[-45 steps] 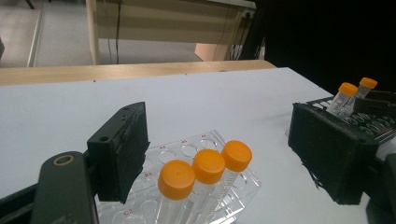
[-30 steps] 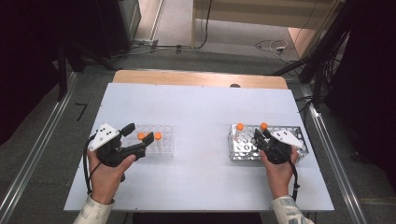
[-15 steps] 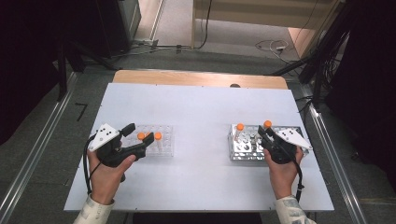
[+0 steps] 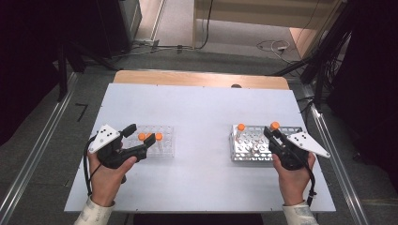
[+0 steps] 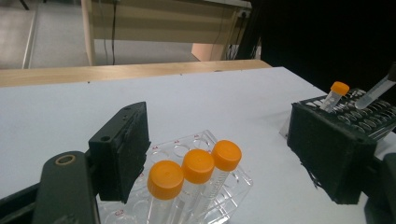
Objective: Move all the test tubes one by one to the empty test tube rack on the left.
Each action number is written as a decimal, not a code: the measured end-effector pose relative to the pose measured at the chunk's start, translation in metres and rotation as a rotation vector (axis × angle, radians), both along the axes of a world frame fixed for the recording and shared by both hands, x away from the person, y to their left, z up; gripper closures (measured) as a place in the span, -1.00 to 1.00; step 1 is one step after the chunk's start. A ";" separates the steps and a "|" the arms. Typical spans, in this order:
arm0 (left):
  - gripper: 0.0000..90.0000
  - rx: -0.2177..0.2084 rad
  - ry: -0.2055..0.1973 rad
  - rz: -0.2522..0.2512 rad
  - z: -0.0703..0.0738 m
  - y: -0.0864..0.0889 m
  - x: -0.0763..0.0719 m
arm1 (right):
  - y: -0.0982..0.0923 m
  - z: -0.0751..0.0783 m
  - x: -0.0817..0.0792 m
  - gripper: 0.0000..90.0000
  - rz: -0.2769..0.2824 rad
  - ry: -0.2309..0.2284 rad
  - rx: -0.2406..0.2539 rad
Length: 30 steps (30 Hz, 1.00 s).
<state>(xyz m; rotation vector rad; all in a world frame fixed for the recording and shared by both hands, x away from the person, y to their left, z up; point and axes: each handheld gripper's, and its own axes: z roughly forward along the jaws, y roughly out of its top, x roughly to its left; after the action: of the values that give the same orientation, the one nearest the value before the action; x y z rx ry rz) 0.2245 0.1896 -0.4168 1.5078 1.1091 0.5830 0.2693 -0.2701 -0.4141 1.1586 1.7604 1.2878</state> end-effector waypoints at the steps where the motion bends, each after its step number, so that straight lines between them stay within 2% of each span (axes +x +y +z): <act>1: -0.53 0.001 0.000 -0.001 0.001 0.000 0.000 | 0.001 0.001 -0.002 0.60 0.008 0.000 0.003; 8: -0.53 -0.001 -0.006 -0.012 0.003 -0.003 -0.002 | 0.007 0.006 -0.015 0.60 0.076 0.011 0.005; 17: -0.53 0.001 -0.011 -0.021 0.005 -0.005 -0.005 | 0.019 0.004 -0.021 0.60 0.138 0.029 0.005; 30: -0.53 -0.001 -0.015 -0.028 0.007 -0.006 -0.006 | 0.032 0.004 -0.027 0.60 0.188 0.037 0.008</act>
<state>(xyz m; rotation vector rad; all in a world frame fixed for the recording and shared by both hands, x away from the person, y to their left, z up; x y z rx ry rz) 0.2184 0.1833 -0.4100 1.5135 1.0745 0.5738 0.2423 -0.2384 -0.4103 1.0475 1.9303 1.3902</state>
